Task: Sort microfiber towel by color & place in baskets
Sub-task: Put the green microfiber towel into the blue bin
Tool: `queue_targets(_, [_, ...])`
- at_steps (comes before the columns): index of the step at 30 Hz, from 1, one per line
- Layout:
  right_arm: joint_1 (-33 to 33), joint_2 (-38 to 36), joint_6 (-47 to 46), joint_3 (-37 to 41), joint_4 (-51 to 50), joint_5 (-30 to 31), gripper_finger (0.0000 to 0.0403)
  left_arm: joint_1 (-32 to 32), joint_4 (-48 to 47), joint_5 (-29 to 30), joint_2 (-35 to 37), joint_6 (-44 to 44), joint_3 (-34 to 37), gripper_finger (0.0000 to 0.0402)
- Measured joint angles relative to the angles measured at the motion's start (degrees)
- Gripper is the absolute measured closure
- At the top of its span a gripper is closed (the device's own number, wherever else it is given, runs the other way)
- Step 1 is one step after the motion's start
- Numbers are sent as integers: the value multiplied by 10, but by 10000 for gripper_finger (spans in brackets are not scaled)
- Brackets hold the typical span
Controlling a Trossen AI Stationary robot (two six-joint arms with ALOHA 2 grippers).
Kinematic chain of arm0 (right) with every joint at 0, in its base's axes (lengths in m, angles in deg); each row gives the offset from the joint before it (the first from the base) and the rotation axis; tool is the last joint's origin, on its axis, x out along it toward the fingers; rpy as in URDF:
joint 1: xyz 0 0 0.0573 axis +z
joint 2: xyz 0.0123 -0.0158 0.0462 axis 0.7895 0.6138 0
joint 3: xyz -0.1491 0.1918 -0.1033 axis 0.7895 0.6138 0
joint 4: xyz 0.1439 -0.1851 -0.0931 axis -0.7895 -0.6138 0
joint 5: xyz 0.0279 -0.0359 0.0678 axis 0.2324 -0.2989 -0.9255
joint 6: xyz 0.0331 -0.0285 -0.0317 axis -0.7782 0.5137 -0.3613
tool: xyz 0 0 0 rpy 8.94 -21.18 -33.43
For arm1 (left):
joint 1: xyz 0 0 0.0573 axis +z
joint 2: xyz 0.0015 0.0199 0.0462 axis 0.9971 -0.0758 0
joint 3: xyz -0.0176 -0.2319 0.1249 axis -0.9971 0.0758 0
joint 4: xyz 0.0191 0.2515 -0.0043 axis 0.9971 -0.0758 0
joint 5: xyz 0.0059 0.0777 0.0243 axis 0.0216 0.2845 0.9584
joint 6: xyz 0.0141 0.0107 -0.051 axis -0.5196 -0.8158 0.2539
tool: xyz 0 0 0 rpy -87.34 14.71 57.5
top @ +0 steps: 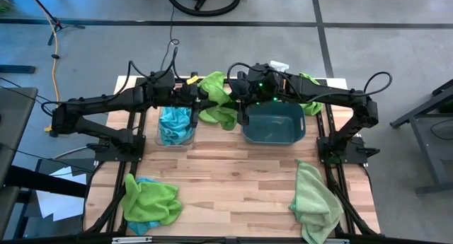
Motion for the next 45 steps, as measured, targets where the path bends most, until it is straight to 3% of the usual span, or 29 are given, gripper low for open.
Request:
queue_targets(2, [-1,0,1,0,0,-17,388,0,-1,-10,0,13,0,316])
queue_targets(11, [-4,-5,0,0,-5,-26,396,-1,-3,-12,1,41,0,244])
queue_targets(15, [-9,-26,8,0,-56,-13,399,0,-57,-8,19,49,0,227])
queue_targets(25, [-31,-105,-18,0,-243,76,400,29,-220,29,88,39,0,217])
queue_targets(33, [-32,-181,-89,4,-369,165,402,53,-245,41,101,71,0,217])
queue_targets(38, [-30,-270,-151,101,-333,192,402,53,-246,40,100,70,0,217])
queue_targets(45, [-30,-357,-286,312,-175,185,402,53,-245,45,100,69,0,217])
